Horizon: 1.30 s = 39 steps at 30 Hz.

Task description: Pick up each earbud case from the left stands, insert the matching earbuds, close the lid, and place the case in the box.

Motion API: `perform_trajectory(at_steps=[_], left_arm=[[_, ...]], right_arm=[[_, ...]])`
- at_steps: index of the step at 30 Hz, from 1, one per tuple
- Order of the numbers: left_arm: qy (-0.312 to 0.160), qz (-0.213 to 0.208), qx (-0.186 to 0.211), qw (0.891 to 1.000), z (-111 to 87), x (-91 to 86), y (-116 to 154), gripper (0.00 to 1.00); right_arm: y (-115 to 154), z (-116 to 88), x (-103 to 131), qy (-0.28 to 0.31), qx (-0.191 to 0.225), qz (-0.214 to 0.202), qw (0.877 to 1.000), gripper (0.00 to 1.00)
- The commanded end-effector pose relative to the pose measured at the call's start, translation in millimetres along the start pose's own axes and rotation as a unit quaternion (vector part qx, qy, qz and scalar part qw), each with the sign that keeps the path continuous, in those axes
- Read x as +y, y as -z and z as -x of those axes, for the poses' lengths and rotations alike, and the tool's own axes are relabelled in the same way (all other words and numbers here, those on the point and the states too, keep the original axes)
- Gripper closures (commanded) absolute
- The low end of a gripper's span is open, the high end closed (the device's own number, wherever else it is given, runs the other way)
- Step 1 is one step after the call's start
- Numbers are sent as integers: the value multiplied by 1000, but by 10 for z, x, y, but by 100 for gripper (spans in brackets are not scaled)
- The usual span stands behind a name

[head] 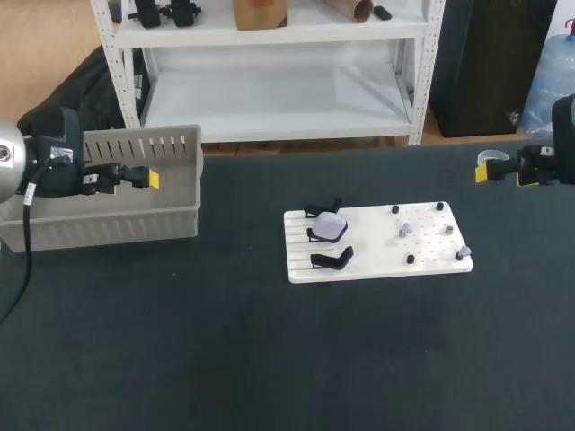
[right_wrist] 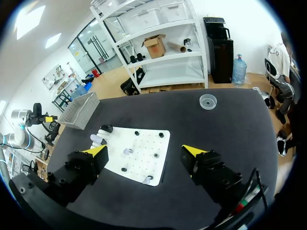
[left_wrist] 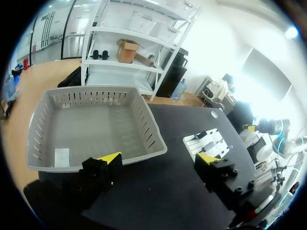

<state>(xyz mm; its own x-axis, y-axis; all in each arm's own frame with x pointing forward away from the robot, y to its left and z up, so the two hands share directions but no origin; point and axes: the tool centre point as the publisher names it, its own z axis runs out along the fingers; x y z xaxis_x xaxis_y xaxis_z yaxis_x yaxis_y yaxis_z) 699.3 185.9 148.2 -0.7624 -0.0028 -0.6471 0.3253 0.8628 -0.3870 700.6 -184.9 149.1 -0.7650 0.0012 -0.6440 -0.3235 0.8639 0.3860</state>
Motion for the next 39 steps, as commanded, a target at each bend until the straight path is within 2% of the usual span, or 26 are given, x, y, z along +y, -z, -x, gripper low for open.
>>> perform_trajectory(at_steps=[1,17,18,19,21,22,23,24,25,26,39], left_arm=[[0,3,3,1000,13,-10,2,0],[0,3,3,1000,13,-10,2,0],[-51,-21,-19,998,36,-62,16,0],[-100,-52,-56,992,48,-104,69,0],[-191,-81,-73,976,51,-164,130,0],[-249,-111,-94,957,51,-186,183,0],[-294,-119,-102,943,50,-193,197,0],[-359,-175,-117,909,16,-249,263,0],[-397,-214,-106,886,7,-285,305,0],[-421,-241,-88,870,-9,-321,337,0],[-421,-241,-88,870,-9,-321,337,0]], right_arm=[[0,2,-2,0,0,0,1000,0],[0,2,-2,0,0,0,1000,0],[0,2,-2,0,0,0,1000,0],[0,2,-2,0,0,0,1000,0],[0,2,-2,0,0,0,1000,0],[0,2,-2,0,0,0,1000,0],[0,2,-2,0,0,0,1000,0],[0,2,-2,0,0,0,1000,0],[0,2,-2,0,0,0,1000,0],[0,2,-2,0,0,0,1000,0],[0,2,-2,0,0,0,1000,0]])
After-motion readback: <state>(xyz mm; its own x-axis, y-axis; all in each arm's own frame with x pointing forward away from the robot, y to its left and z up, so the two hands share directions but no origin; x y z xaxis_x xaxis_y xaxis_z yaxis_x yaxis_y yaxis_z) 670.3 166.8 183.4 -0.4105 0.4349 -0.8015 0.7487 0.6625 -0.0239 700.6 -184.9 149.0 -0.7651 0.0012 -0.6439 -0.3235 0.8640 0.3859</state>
